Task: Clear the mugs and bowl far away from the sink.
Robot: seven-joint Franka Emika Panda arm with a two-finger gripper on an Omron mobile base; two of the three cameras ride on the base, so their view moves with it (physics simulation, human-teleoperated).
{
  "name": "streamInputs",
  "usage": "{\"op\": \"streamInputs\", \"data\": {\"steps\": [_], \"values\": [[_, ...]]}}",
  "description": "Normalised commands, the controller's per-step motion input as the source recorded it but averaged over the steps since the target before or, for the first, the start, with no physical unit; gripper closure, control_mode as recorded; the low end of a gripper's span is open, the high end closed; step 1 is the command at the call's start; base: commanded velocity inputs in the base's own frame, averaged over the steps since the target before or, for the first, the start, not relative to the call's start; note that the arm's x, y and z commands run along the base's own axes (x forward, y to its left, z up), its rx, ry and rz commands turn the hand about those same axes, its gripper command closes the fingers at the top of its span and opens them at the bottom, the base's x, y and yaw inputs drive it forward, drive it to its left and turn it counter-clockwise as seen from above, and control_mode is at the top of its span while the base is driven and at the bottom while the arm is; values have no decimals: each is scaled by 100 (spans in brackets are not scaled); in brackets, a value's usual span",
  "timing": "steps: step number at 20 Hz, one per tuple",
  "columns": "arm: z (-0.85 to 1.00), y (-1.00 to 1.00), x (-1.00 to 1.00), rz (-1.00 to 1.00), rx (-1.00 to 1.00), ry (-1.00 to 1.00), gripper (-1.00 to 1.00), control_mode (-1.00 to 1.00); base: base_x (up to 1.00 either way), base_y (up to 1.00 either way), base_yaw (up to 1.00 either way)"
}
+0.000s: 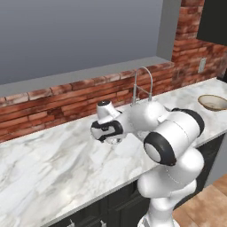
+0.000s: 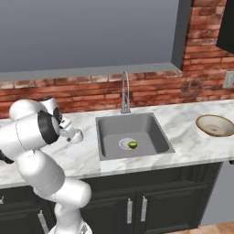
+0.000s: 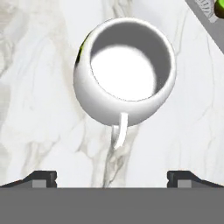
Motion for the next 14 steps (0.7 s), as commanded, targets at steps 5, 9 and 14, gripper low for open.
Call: {"op": "streamInputs", "data": {"steps": [5,9,14], "values": [[-29,1,30,0,0,0,-100,-100,0,0,0],[-25,0,21,0,0,0,-100,-100,0,0,0],[-17,-1,9,-1,1,0,-100,-100,0,0,0]]}}
